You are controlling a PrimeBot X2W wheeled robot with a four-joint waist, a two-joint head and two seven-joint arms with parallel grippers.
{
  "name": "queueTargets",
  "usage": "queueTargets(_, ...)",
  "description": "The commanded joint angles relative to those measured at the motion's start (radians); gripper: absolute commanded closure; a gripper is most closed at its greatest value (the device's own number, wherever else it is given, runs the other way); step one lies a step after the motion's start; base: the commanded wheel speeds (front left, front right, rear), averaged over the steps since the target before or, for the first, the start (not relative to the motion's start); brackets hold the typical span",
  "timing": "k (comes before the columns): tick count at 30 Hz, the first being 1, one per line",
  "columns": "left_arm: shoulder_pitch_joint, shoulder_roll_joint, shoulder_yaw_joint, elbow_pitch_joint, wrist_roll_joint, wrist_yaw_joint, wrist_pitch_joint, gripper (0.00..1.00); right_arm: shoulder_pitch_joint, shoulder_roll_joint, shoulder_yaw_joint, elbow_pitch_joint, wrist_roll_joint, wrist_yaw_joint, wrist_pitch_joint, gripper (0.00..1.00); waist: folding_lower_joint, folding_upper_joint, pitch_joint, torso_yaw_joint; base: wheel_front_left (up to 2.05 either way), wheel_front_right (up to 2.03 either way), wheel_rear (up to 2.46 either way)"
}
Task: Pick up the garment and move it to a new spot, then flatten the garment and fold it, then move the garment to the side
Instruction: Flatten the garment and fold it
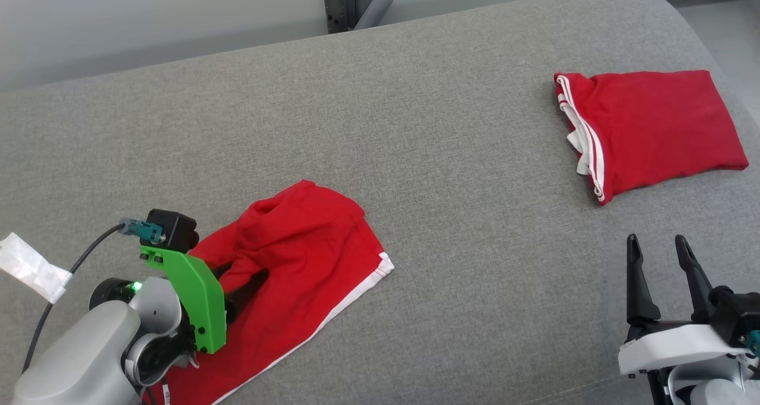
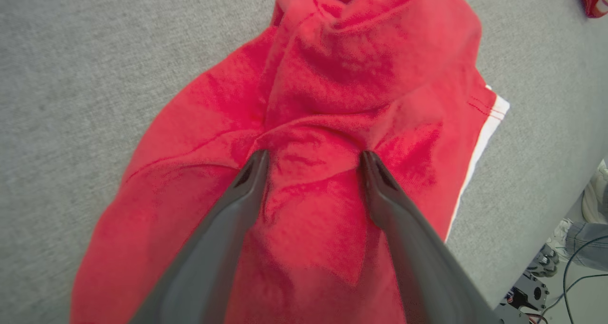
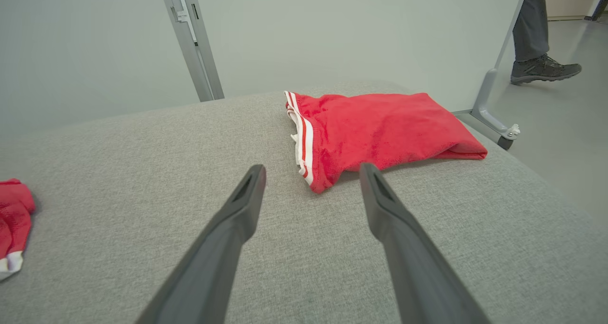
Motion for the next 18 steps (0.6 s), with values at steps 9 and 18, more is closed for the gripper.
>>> queueTargets(9, -0.022, -0.034, -0.06, 0.077, 0.0, -0.024, -0.045, 1.0, 0.008, -0.003, -0.011, 0.004, 0.004, 0.0, -0.002, 0.0, 0.0, -0.0001, -0.004, -0.025, 0.0, 0.0, 0.0)
queueTargets(18, -0.078, -0.005, -0.219, -0.078, 0.105, -0.024, -0.32, 1.0, 0.013, -0.002, -0.02, 0.003, 0.004, 0.0, -0.002, 0.0, 0.0, -0.0001, -0.009, -0.017, 0.0, 0.0, 0.0)
